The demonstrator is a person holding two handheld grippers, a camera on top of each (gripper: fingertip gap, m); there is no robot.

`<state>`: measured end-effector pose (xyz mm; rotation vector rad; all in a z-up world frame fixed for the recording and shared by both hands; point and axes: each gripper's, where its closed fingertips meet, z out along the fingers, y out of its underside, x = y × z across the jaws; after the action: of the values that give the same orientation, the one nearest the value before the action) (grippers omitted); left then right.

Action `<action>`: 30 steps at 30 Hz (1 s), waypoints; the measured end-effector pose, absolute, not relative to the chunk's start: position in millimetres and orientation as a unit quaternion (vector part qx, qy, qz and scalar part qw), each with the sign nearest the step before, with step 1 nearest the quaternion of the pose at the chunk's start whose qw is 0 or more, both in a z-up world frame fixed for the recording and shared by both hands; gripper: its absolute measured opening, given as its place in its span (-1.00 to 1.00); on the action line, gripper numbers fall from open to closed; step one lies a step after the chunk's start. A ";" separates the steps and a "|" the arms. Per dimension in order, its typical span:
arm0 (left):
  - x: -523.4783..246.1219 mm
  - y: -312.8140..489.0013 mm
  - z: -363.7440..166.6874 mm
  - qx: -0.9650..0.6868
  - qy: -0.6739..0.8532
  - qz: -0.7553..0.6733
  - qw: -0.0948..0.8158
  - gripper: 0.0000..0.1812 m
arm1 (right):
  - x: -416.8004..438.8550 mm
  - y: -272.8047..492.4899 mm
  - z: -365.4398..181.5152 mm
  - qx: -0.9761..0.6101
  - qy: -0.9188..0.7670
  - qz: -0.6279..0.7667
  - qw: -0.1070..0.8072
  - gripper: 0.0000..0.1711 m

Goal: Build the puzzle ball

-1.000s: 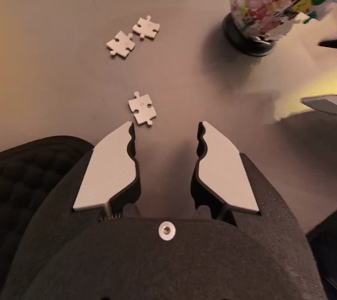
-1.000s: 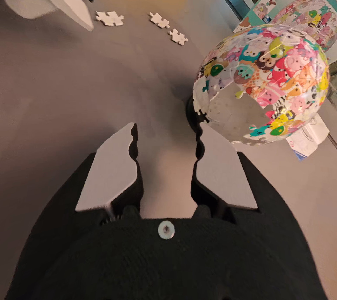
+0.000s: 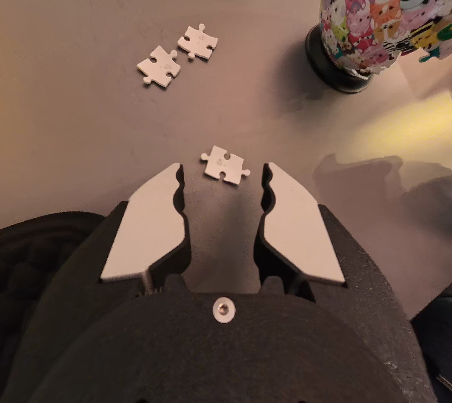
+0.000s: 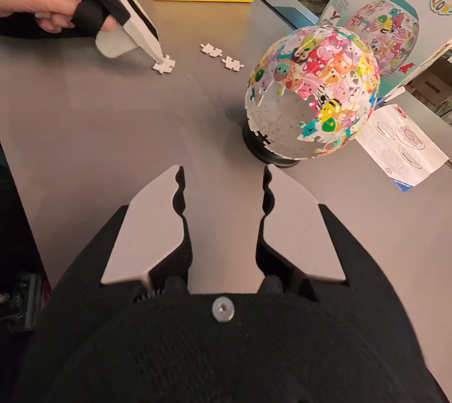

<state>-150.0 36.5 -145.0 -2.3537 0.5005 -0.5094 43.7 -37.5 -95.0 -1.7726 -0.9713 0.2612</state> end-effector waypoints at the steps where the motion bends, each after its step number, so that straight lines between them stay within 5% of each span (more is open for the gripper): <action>1: -147.5 36.5 -147.4 -0.904 0.196 -0.194 0.328 -0.29 | 42.6 -37.8 -94.6 -0.739 -0.408 0.111 0.524 -0.27; 4: -145.4 40.2 -152.0 -0.907 0.221 -0.152 0.326 -0.29 | 42.3 -38.4 -95.5 -0.738 -0.415 0.106 0.522 -0.27; 9: -142.5 41.0 -156.4 -0.903 0.278 -0.086 0.318 -0.58 | 45.9 -40.5 -95.8 -0.737 -0.421 0.106 0.518 -0.27; 15: -139.3 36.5 -154.9 -0.888 0.304 -0.094 0.332 -0.59 | 48.2 -40.7 -95.5 -0.737 -0.414 0.123 0.520 -0.27; 30: -37.8 -44.7 -43.6 -0.639 0.480 -0.177 0.575 -0.59 | -6.6 -53.1 -32.0 -0.724 -0.227 0.356 0.546 -0.49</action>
<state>-37.8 -44.7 -43.6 -1.4956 1.1235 -0.4154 -6.6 -53.1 -32.0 -1.7163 -0.5390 0.8445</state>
